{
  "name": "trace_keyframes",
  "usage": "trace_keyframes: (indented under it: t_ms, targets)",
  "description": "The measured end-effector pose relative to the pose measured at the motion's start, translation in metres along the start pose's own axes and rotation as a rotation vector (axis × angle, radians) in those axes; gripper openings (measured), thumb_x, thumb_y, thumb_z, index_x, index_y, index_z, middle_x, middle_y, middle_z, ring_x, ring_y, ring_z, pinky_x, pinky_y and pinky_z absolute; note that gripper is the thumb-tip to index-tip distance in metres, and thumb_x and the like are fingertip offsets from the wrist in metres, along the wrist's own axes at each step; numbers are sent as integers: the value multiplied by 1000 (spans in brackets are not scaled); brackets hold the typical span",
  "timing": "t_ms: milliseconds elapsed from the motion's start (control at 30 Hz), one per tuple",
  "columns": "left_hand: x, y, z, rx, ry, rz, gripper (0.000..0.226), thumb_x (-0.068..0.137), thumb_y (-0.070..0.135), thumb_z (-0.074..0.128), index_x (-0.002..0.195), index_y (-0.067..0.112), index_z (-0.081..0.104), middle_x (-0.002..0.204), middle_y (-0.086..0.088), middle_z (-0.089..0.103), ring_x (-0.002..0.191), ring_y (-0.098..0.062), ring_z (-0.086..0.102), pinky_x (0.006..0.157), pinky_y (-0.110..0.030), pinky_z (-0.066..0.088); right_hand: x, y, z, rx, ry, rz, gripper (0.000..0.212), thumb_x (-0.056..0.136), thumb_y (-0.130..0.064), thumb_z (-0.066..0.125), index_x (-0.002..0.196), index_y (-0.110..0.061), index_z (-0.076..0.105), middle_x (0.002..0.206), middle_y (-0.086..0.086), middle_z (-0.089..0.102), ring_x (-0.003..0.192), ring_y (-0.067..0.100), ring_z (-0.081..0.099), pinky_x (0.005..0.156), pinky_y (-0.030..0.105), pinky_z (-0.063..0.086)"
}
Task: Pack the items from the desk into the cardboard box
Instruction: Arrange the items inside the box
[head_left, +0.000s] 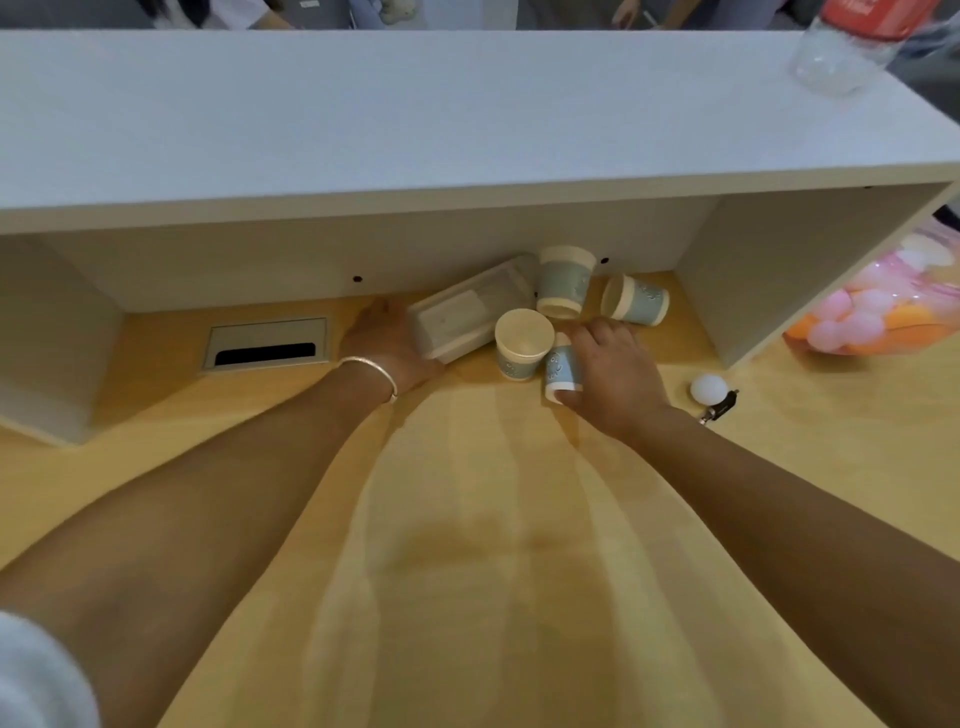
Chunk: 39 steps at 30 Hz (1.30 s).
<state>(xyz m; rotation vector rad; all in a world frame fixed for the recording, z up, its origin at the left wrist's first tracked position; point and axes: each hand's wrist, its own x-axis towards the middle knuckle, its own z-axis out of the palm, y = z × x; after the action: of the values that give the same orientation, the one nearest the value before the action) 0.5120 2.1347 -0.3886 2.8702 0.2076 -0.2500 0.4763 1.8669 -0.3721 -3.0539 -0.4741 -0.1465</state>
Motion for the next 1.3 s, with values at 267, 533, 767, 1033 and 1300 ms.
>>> trace_keyframes:
  t_ms: [267,533,767,1033,1300]
  targets:
    - [-53,-76,-23,2,137,-32,94,66,56,69,140,10,33,133,-12,43,118,-30,46,90,-38,45,-9,-34,-25,6,21,65,71,74,-40,76,132,-17,43,128,9,50,120,29,42,106,42,31]
    - [-108,-132,-57,-30,208,-57,81,62,55,77,124,14,45,118,-9,52,102,-28,54,77,-36,47,-31,-90,-64,-7,85,32,74,71,-34,80,132,-9,48,123,16,55,116,36,48,102,48,35]
    - [-199,-207,-105,-42,303,-88,70,57,52,77,111,17,48,96,-1,48,80,-19,44,62,-30,40,-45,-193,-103,22,120,-67,71,70,-36,80,129,-13,49,120,12,55,115,32,47,102,48,34]
    - [-303,-320,-174,-54,408,-245,64,56,51,76,102,17,48,89,1,44,79,-21,42,63,-32,37,-40,-364,-131,137,88,-266,74,73,-39,77,135,-17,45,123,7,54,119,28,44,107,44,31]
    - [-409,-429,-219,-50,543,-452,57,60,49,73,99,17,46,93,-6,52,86,-28,52,68,-37,46,-38,-526,-150,228,114,-500,75,73,-40,76,136,-20,43,125,4,52,117,25,45,104,42,32]
